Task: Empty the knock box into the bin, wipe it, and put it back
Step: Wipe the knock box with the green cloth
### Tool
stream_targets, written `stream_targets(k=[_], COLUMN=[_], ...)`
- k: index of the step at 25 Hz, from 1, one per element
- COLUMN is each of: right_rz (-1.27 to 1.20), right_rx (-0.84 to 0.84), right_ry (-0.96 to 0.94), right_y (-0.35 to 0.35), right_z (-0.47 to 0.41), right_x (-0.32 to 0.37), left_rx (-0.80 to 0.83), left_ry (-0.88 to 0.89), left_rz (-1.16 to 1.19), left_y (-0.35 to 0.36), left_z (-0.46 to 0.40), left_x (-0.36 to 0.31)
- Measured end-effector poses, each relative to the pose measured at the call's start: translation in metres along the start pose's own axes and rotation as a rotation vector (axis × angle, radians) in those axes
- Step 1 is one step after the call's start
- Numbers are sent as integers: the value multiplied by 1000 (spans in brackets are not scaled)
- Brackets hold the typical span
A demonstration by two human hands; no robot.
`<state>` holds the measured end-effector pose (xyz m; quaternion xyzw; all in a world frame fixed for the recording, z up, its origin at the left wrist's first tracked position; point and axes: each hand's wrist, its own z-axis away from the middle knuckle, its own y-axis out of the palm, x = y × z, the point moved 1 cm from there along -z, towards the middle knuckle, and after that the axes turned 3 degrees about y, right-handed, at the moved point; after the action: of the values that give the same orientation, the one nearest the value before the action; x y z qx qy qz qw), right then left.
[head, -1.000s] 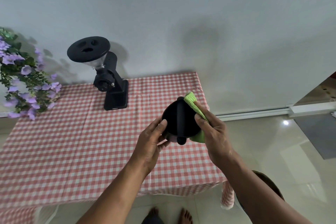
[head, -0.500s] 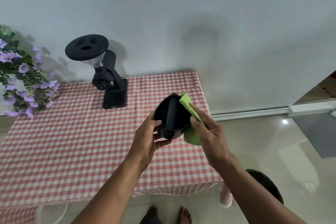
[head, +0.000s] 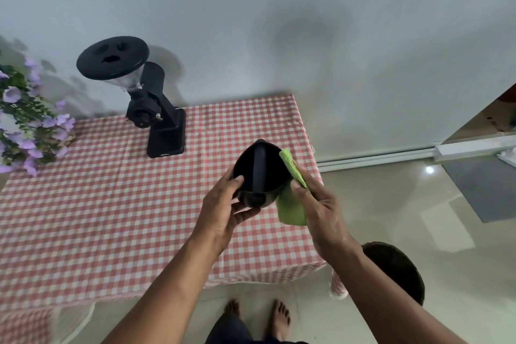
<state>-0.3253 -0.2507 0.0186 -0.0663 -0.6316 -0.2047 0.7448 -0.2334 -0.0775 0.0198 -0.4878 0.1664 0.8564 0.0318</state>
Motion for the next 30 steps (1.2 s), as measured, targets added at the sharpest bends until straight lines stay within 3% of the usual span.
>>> stream_targets(k=[3, 7, 13, 16, 19, 21, 23, 25, 30], right_rz=[-8, 40, 342, 236, 86, 334, 763, 1031, 1088], right_rx=[14, 59, 120, 145, 39, -30, -47, -82, -59], right_ry=[16, 54, 403, 517, 624, 626, 523, 435, 615], right_y=[-6, -21, -73, -80, -80, -85, -90, -95, -108], right_z=[-13, -12, -27, -41, -47, -50, -56, -64, -58], right_x=[8, 6, -25, -44, -74, -97, -110, -113, -115], left_rx=[33, -38, -81, -86, -94, -104, -110, -109, -89], left_ry=[-26, -32, -90, -109, -140, -156, -161, -162, -162], left_rz=[-18, 93, 213, 215, 218, 216, 207, 192, 189], left_y=[4, 0, -13, -15, -20, -24, -28, -30, -28], left_z=[0, -11, -17, -13, -7, -5, -4, -3, -2], left_x=[11, 13, 15, 22, 27, 30, 32, 34, 36])
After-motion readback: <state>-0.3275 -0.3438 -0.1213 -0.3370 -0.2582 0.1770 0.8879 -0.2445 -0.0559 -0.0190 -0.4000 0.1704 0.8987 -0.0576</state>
